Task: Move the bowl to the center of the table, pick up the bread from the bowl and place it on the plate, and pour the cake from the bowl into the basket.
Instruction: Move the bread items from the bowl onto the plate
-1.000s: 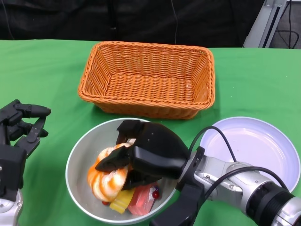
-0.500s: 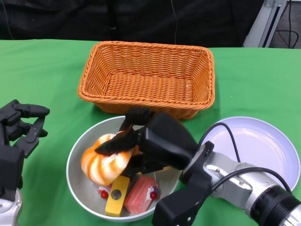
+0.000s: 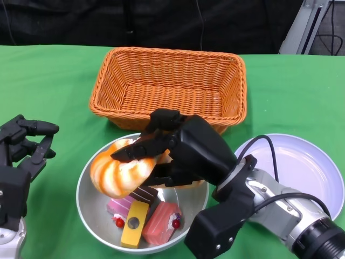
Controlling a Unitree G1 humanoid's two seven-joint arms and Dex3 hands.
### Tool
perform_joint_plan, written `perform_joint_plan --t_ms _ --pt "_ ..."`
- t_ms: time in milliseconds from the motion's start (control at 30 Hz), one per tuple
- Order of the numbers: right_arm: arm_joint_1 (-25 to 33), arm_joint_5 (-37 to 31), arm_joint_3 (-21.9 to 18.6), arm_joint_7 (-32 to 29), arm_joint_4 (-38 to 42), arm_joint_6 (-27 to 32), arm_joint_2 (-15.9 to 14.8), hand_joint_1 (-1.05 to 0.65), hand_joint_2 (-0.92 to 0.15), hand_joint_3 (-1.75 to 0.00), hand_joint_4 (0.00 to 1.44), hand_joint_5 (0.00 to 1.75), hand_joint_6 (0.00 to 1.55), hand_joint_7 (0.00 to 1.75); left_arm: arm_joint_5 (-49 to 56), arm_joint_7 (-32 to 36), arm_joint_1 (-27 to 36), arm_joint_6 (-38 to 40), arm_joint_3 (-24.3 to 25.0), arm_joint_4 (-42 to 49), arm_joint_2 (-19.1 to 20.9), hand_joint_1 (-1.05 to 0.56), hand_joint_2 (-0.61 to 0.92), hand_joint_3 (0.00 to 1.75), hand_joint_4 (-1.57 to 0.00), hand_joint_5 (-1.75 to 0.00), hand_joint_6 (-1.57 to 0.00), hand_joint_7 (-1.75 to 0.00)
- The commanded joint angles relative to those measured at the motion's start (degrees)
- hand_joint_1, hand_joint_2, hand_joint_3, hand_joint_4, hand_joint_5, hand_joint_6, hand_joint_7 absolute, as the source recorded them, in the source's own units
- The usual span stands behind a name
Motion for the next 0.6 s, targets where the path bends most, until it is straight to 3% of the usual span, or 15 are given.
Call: perform_joint_plan --t_ms 33,400,500,600 --pt "1.0 2.2 -1.6 1.6 -2.4 -0.7 0.1 -0.11 -0.92 -0.13 0.89 1.19 1.22 0.17 -0.2 0.4 -0.4 0.4 0.3 0.2 1.3 -0.11 0.92 0.32 -0.83 -1.36 -0.89 -0.90" --pt "3.7 4.7 -5.1 6.3 -10.4 2.0 -0.3 -0.12 -0.91 -0.20 0.86 1.23 1.19 0.24 -0.4 0.3 -0.7 0.2 0.5 0.8 1.3 -0.12 0.92 0.30 -0.83 -1.34 -0.90 -0.86" --pt "4.2 4.9 -6.0 6.8 -11.4 2.3 -0.5 -0.11 -0.83 -0.37 0.88 1.18 1.10 0.42 -0.4 0.2 -0.7 0.1 0.4 1.0 1.4 -0.12 0.92 0.30 -0.84 -1.31 -0.90 -0.86" --pt "4.4 4.8 -6.9 6.8 -12.1 2.1 -0.8 -0.11 -0.77 -0.47 0.86 1.27 1.05 0.53 -0.4 0.1 -0.7 -0.5 0.5 1.3 1.4 -0.11 0.92 0.31 -0.84 -1.31 -0.91 -0.86"
